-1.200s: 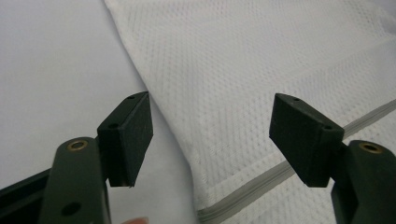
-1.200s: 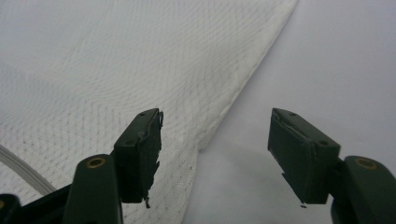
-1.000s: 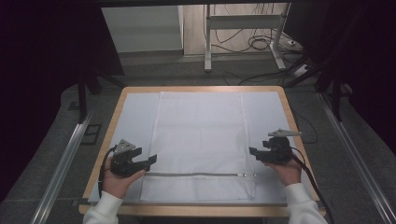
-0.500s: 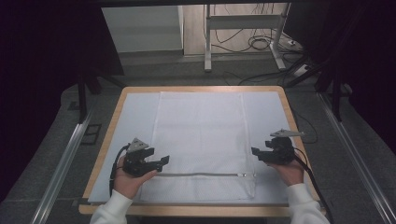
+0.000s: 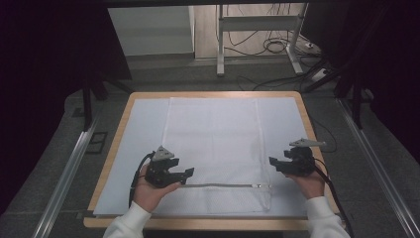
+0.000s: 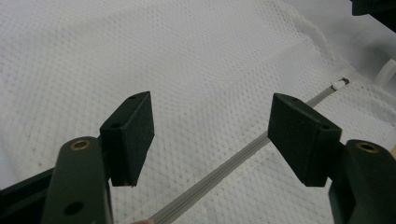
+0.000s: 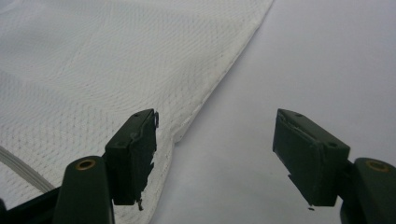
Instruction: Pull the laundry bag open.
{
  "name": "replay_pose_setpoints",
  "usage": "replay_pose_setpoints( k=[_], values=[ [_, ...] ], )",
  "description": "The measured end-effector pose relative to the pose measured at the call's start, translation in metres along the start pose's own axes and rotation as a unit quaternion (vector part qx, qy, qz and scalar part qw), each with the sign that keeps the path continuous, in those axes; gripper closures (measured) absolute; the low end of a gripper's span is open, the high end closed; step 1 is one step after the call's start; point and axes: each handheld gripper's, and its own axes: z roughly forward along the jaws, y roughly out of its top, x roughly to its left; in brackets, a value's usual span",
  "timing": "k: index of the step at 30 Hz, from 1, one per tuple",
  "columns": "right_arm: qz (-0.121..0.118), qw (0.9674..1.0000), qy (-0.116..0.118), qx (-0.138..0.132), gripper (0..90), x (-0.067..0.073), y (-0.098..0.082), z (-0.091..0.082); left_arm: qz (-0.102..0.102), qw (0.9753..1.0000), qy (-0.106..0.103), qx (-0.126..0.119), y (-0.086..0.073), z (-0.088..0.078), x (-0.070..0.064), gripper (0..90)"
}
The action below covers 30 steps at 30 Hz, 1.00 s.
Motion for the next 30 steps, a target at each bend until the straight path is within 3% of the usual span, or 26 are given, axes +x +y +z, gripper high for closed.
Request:
replay_pose_setpoints(
  k=[12,20,30],
  values=[
    [0.006,1.0,-0.005,-0.003,29.7,-0.003,0.0,-0.001,0.007,0.9998,-0.015,0.009,0.005,0.014,-0.013,31.7],
    [0.009,0.9999,-0.005,-0.003,29.3,-0.001,0.0,0.0,0.024,0.9988,-0.037,0.022,0.012,0.03,-0.035,31.6],
    [0.003,1.0,-0.009,-0.001,28.5,-0.002,0.0,0.001,0.034,0.9968,-0.065,0.031,0.019,0.041,-0.054,32.7]
  ],
)
